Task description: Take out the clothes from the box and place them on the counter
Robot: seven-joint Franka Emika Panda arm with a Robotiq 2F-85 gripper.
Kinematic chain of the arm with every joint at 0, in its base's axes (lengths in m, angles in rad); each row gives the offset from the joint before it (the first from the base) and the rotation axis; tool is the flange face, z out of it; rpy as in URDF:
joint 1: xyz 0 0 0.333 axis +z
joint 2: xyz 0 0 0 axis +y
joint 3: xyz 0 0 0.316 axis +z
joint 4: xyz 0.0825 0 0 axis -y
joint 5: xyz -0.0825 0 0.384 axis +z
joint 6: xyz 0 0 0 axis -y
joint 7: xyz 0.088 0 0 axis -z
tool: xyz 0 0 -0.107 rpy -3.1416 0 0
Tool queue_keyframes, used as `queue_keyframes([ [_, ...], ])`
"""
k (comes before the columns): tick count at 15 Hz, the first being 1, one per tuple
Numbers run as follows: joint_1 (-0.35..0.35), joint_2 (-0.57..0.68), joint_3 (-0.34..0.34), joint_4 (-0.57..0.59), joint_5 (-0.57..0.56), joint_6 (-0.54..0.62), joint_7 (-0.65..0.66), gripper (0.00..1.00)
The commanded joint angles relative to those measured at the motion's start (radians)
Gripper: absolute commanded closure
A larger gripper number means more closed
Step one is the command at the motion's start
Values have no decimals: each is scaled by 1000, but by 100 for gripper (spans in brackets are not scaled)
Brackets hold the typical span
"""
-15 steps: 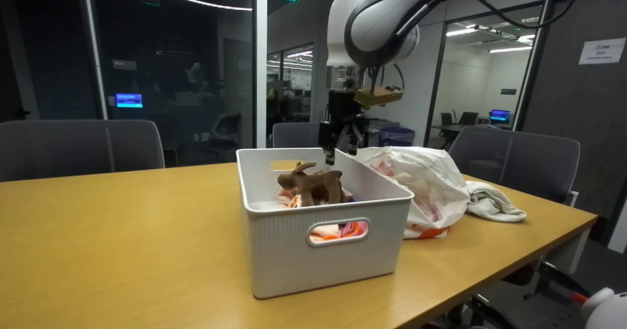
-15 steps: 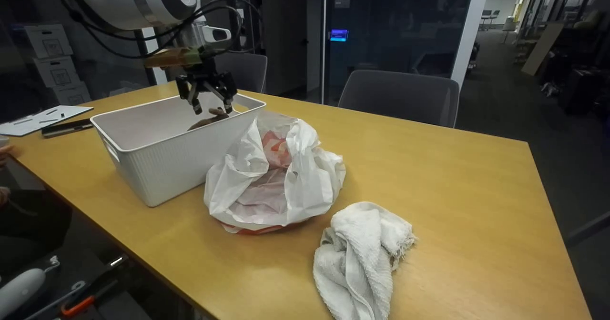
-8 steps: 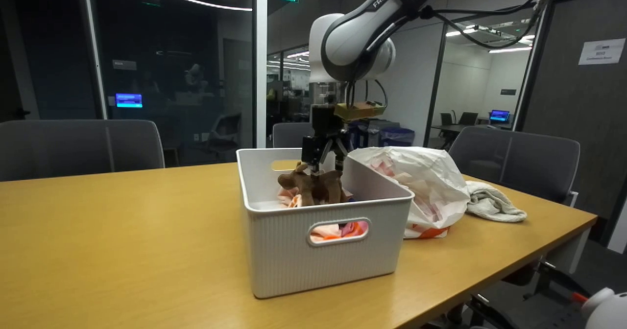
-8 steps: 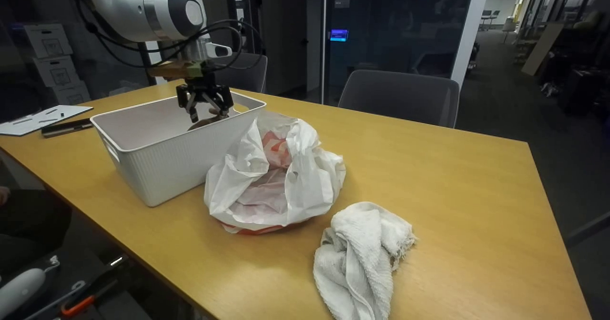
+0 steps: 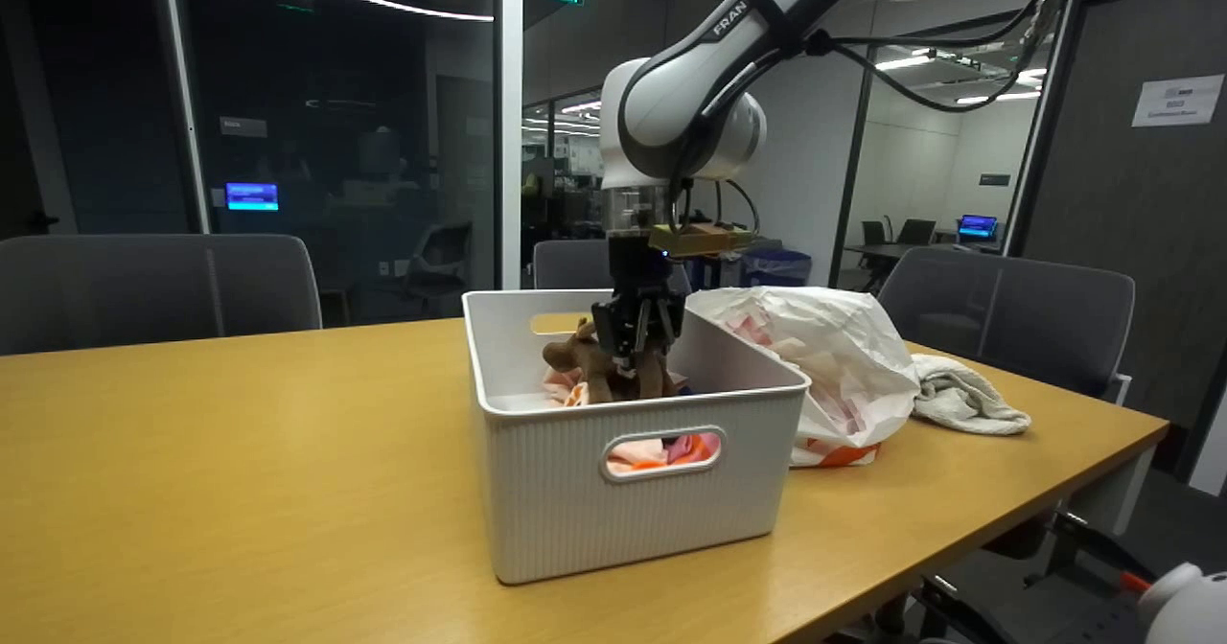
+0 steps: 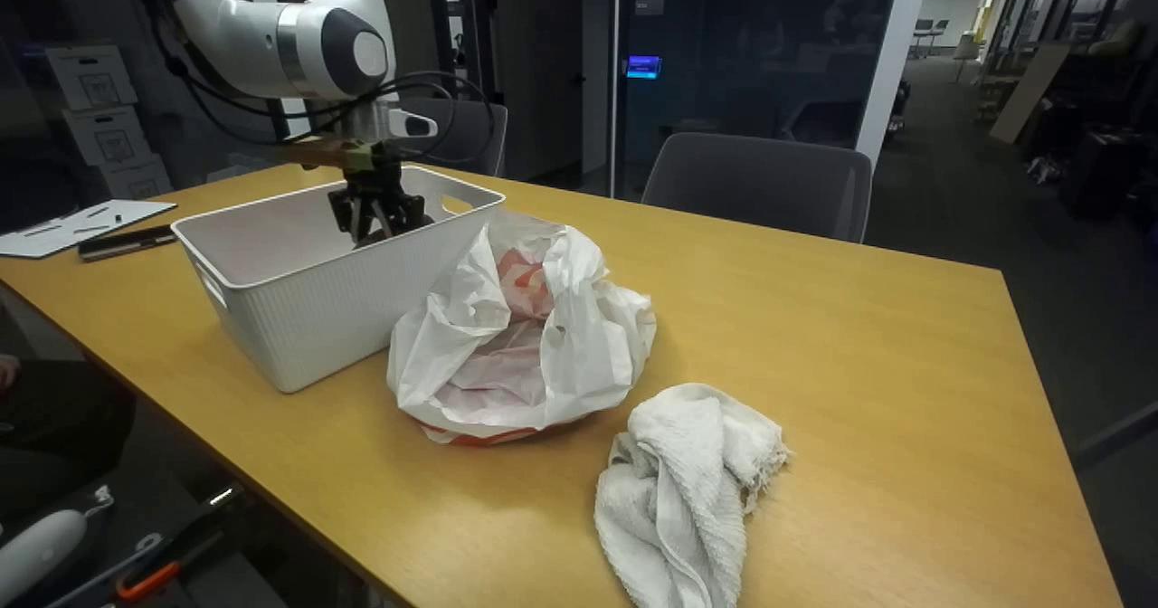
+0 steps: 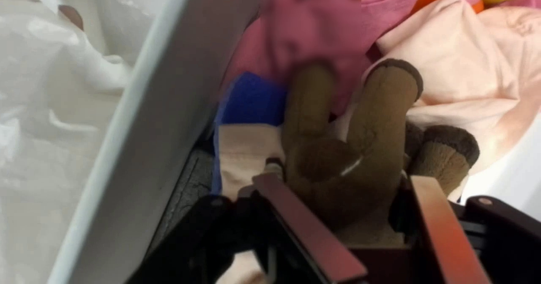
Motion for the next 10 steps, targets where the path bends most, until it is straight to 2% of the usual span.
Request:
queue_keyframes([
  [1, 32, -24, -12, 23, 1, -34, 0, 73],
  [4, 56, -61, -13, 34, -33, -36, 8, 93],
  [7, 82, -126, -27, 29, -121, -1, 47, 92],
  [8, 90, -159, -35, 23, -164, 10, 76, 95],
  [10, 89, -228, -45, 8, -227, 20, 140, 93],
])
